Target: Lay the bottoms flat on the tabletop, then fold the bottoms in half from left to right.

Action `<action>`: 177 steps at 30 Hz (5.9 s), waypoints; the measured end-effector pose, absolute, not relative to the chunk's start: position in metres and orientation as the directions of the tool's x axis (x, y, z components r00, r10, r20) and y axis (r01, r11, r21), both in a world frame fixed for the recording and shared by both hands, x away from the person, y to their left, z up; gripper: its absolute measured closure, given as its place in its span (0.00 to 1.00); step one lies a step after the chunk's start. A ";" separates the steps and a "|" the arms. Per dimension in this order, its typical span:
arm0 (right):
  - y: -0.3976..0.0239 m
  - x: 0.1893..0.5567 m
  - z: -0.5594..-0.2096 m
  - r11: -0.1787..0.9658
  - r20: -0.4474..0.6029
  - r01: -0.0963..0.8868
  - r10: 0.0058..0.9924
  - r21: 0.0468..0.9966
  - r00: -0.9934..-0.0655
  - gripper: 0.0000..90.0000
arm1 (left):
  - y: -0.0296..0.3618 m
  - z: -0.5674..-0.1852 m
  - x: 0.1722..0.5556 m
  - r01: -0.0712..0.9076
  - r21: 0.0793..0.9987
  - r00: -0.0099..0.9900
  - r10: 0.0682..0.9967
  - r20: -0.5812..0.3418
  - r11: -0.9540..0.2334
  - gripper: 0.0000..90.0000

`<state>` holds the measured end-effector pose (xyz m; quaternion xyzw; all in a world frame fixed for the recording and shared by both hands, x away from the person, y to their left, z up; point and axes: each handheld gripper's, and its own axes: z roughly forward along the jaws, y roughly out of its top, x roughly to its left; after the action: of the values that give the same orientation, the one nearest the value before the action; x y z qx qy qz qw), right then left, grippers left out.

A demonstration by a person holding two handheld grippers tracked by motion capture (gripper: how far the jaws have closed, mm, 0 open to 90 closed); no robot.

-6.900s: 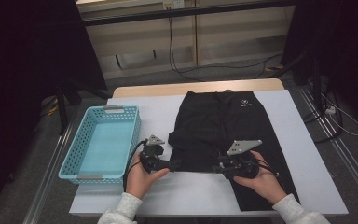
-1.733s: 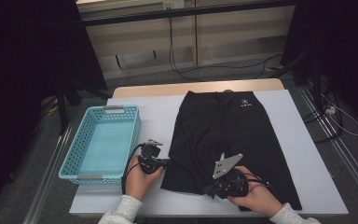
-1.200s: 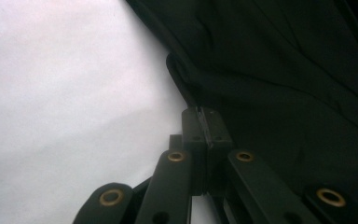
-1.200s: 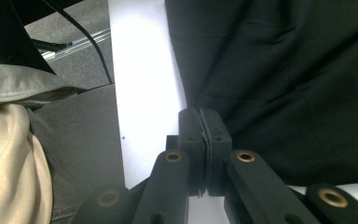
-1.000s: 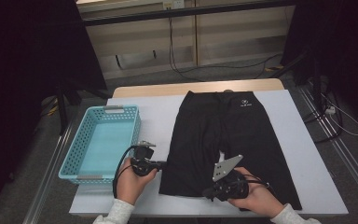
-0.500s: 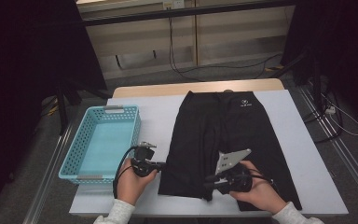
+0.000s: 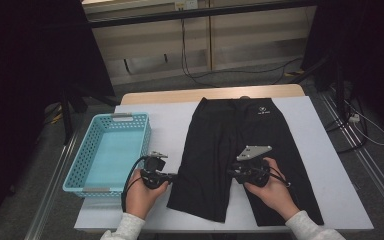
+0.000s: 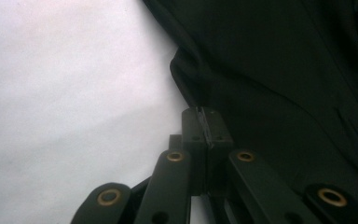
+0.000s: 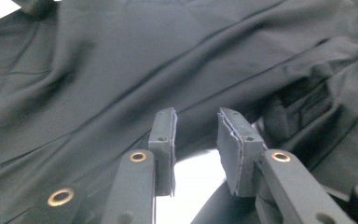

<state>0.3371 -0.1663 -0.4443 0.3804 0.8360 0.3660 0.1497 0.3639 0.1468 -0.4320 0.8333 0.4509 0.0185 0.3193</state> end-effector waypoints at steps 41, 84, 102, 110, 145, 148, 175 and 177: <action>-0.161 0.338 -0.449 0.390 0.130 0.595 0.753 0.703 -0.646 0.73 | 0.144 -0.433 0.358 0.753 0.514 0.585 0.775 -0.237 -0.411 1.00; -0.156 0.330 -0.450 0.381 0.243 0.622 0.685 0.684 -0.687 0.76 | 0.126 -0.444 0.402 0.650 0.687 0.581 0.795 -0.173 -0.325 1.00; -0.140 0.329 -0.455 0.480 0.139 0.547 0.651 0.686 -0.746 1.00 | 0.128 -0.448 0.404 0.678 0.642 0.572 0.806 -0.155 -0.357 1.00; -0.154 0.323 -0.451 0.502 0.177 0.568 0.628 0.652 -0.758 1.00 | 0.133 -0.445 0.399 0.688 0.629 0.576 0.800 -0.169 -0.362 1.00; -0.180 0.341 -0.432 0.275 0.129 0.497 0.762 0.823 -0.635 0.20 | 0.145 -0.432 0.377 0.647 0.669 0.642 0.735 -0.218 -0.366 0.31; -0.181 0.341 -0.432 0.272 0.130 0.496 0.762 0.825 -0.634 0.19 | 0.145 -0.432 0.376 0.644 0.672 0.642 0.736 -0.215 -0.366 0.30; -0.182 0.341 -0.431 0.269 0.131 0.494 0.762 0.827 -0.635 0.19 | 0.144 -0.435 0.372 0.633 0.656 0.659 0.730 -0.180 -0.410 0.31; -0.182 0.341 -0.431 0.268 0.132 0.494 0.761 0.827 -0.635 0.19 | 0.144 -0.438 0.373 0.625 0.659 0.661 0.732 -0.164 -0.417 0.33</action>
<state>0.3410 -0.1819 -0.4310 0.4008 0.7826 0.4529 0.1474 0.3725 0.1439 -0.4377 0.8385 0.4046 0.0746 0.3572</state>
